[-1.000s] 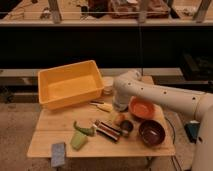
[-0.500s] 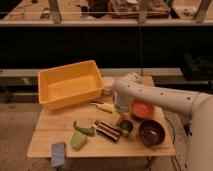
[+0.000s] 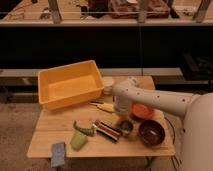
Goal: Place apple in table surface
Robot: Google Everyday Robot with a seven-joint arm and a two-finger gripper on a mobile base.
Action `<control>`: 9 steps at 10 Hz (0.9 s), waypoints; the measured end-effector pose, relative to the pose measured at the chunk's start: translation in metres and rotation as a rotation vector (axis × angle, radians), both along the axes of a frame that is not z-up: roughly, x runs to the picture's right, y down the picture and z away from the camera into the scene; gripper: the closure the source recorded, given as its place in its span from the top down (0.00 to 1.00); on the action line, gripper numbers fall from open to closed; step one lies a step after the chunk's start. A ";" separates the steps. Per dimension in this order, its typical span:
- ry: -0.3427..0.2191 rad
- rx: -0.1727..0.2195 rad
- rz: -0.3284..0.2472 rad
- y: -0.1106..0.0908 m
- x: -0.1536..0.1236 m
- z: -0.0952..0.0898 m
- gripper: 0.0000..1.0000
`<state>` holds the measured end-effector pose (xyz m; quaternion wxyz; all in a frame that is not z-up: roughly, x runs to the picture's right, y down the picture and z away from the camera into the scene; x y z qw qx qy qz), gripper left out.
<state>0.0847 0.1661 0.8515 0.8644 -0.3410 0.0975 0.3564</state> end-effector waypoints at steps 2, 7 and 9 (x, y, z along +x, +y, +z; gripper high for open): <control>0.009 0.002 -0.006 0.004 -0.003 0.004 0.65; 0.012 0.003 -0.012 0.006 -0.005 0.007 0.38; -0.004 0.002 -0.010 0.007 -0.006 0.001 0.24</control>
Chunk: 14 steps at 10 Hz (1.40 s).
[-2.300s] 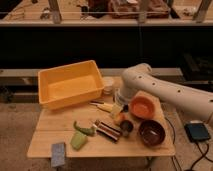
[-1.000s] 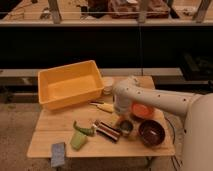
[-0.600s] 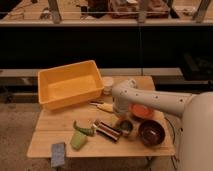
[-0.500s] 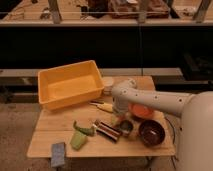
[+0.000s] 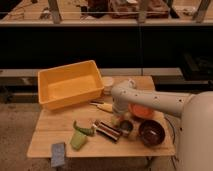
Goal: Place apple in table surface
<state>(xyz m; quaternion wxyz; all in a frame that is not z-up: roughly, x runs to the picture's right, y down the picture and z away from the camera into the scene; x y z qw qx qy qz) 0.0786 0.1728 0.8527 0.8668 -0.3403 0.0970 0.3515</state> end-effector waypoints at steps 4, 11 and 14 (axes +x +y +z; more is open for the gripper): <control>-0.075 0.053 0.047 -0.027 0.006 -0.034 0.23; -0.267 0.252 0.135 -0.123 0.045 -0.158 0.23; -0.390 0.368 0.188 -0.157 0.057 -0.202 0.23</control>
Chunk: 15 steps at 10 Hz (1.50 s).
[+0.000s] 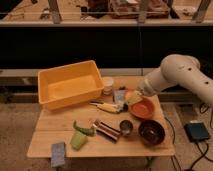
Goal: Place apple in table surface
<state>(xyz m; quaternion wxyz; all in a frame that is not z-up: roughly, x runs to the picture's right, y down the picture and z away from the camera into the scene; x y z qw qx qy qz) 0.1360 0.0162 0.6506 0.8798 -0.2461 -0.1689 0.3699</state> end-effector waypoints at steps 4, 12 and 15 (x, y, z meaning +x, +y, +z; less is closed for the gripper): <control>-0.089 0.079 -0.001 -0.025 -0.038 0.004 0.23; 0.023 -0.065 -0.165 -0.003 -0.087 0.107 0.23; 0.051 -0.133 -0.217 0.041 -0.085 0.139 0.23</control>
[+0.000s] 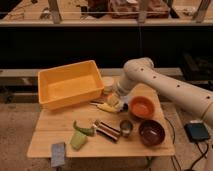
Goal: Place apple in table surface
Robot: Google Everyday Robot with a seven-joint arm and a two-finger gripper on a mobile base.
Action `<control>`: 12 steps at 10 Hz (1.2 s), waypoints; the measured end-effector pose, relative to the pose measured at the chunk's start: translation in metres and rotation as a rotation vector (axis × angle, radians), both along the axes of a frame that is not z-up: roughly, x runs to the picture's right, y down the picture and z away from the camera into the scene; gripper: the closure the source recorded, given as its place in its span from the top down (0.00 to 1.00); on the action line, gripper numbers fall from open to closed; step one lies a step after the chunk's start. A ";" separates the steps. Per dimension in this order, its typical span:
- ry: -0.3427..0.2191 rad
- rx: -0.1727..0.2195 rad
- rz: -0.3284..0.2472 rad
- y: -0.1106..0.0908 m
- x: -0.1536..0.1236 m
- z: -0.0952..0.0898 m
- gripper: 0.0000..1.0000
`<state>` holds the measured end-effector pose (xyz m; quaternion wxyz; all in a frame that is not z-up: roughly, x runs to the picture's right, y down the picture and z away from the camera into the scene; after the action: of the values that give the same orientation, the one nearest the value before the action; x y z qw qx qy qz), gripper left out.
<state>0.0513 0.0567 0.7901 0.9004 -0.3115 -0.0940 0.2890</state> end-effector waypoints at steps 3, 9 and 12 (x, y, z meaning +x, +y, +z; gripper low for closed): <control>0.026 -0.051 -0.065 0.035 -0.001 0.015 0.23; 0.081 -0.121 -0.125 0.085 -0.003 0.046 0.23; 0.104 -0.137 -0.148 0.096 -0.012 0.058 0.24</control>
<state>0.0390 0.1529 0.8485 0.8996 -0.3628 -0.0038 0.2431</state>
